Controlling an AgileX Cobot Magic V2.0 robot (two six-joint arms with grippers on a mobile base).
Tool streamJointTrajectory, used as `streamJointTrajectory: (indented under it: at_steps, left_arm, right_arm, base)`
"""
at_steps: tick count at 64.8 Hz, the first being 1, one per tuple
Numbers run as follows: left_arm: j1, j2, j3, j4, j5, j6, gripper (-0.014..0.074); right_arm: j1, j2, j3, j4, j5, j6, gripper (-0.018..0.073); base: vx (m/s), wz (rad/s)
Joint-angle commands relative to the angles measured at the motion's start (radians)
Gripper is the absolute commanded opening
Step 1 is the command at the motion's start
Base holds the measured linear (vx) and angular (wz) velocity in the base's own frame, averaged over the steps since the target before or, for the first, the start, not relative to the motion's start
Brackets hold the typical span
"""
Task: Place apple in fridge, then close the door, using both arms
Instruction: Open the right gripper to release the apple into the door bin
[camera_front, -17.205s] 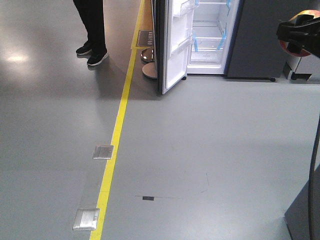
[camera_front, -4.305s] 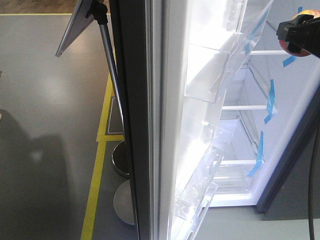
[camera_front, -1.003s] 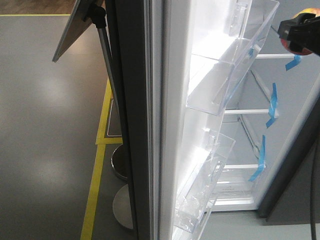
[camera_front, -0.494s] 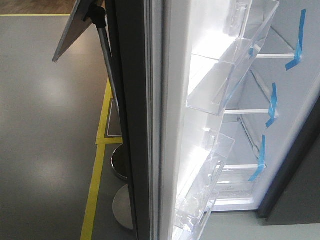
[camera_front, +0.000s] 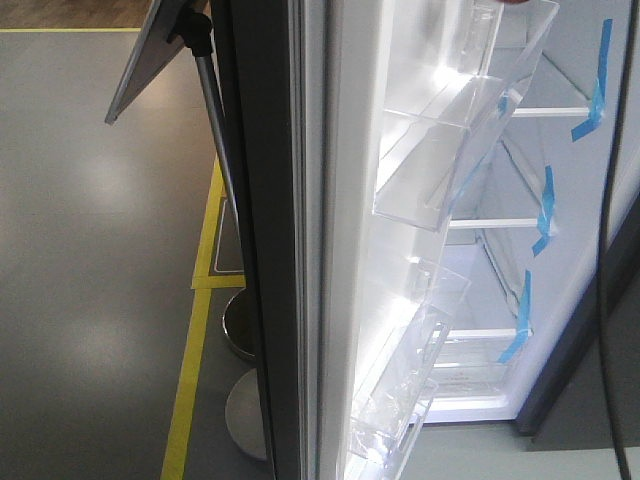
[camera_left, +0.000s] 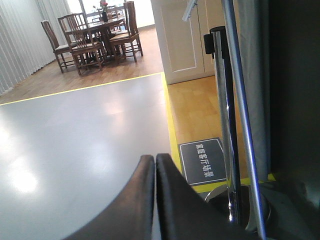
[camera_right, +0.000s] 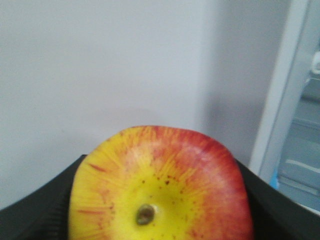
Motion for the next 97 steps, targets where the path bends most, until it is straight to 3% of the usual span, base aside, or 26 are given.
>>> streamJointTrajectory:
  at_steps: [1, 14, 35, 48, 65, 76, 90, 97]
  left_arm:
    - [-0.005, -0.015, 0.025, -0.010, -0.081, -0.003, -0.0006]
    - [-0.005, -0.015, 0.025, -0.010, -0.081, -0.003, -0.0006]
    - [-0.005, -0.015, 0.025, -0.010, -0.081, -0.003, -0.0006]
    - [-0.005, -0.015, 0.025, -0.010, -0.081, -0.003, -0.0006]
    - [-0.005, -0.015, 0.025, -0.010, -0.081, -0.003, -0.0006]
    - [-0.005, -0.015, 0.025, -0.010, -0.081, -0.003, -0.0006]
    - [-0.005, -0.015, 0.025, -0.010, -0.081, -0.003, -0.0006]
    - [-0.005, -0.015, 0.025, -0.010, -0.081, -0.003, -0.0006]
  right_arm:
    - [-0.005, -0.008, -0.038, 0.101, -0.019, -0.062, 0.0157]
    - [-0.005, 0.022, -0.037, 0.098, -0.005, -0.063, 0.0246]
    - [-0.005, 0.027, -0.037, 0.089, -0.013, -0.063, 0.0605]
    - [-0.005, 0.025, -0.037, 0.079, -0.015, -0.063, 0.0629]
    - [-0.005, -0.012, -0.037, 0.079, -0.020, -0.062, 0.0519]
    - [-0.005, -0.076, -0.037, 0.052, -0.010, -0.057, 0.0344]
    - [-0.005, -0.165, -0.035, -0.034, 0.062, -0.034, -0.0007]
    - [-0.005, -0.209, -0.033, -0.102, 0.103, 0.043, -0.0008]
  base:
    - [0.00, 0.00]
    - [0.00, 0.00]
    - [0.00, 0.00]
    - [0.00, 0.00]
    - [0.00, 0.00]
    - [0.00, 0.00]
    - [0.00, 0.00]
    - [0.00, 0.00]
